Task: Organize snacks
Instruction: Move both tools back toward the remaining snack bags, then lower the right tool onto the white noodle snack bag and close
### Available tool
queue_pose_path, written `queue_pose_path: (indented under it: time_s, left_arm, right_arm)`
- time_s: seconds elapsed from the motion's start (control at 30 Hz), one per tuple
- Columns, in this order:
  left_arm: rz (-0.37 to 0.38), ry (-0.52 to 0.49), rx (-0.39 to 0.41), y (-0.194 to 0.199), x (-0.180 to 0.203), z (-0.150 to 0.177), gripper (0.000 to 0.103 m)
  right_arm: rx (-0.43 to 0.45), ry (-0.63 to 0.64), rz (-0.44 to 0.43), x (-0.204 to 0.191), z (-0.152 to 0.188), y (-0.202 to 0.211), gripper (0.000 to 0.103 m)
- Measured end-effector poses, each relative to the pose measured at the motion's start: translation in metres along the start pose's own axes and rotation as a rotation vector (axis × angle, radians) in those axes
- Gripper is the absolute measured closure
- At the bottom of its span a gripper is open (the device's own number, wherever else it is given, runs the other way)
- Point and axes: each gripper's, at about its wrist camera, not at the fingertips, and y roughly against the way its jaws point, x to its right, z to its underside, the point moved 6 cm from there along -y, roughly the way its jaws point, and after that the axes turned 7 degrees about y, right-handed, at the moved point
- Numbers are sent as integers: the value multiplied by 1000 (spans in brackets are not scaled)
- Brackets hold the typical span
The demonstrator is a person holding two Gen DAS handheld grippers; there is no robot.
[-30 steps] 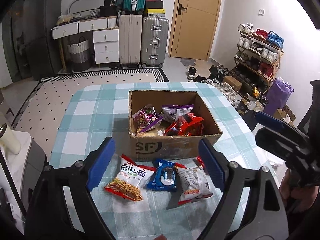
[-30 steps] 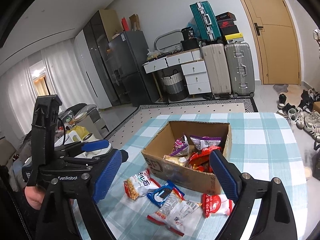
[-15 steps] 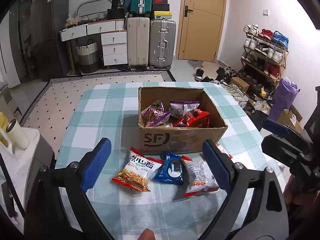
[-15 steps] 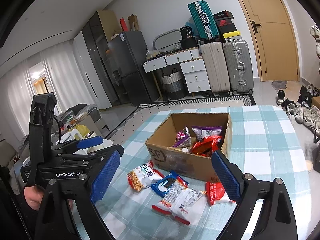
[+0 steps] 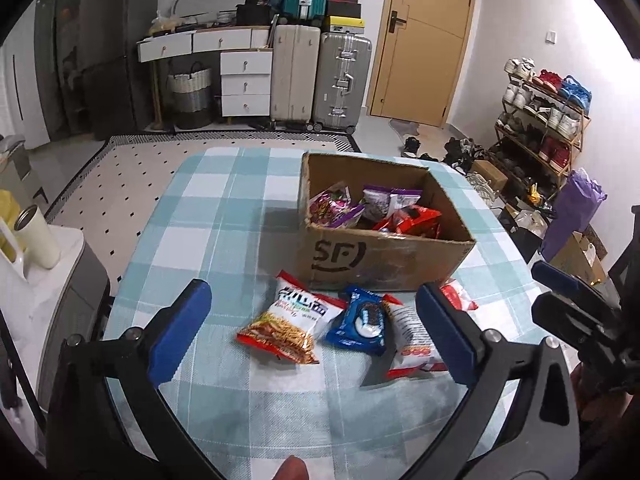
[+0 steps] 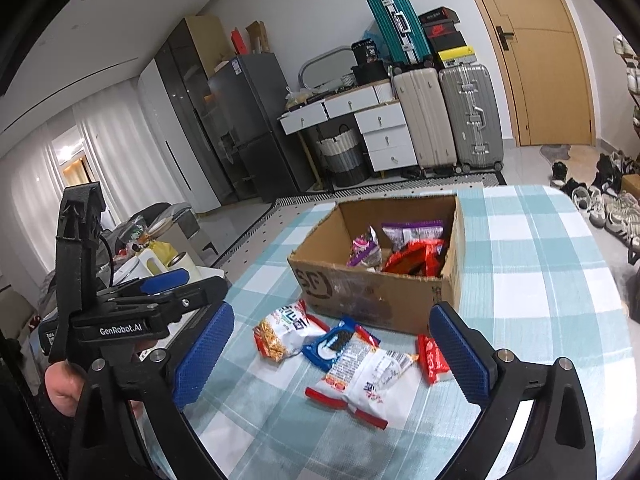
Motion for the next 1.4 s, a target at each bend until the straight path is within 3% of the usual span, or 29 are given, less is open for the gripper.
queue_pose_path:
  time_s: [0.7, 1.4]
  left_arm:
    - [-12, 34, -82, -45, -27, 40, 1]
    - [-9, 74, -152, -85, -51, 53, 1]
  right_arm:
    - [-140, -96, -9, 19, 61, -53, 3]
    - [-240, -137, -28, 27, 83, -113, 4]
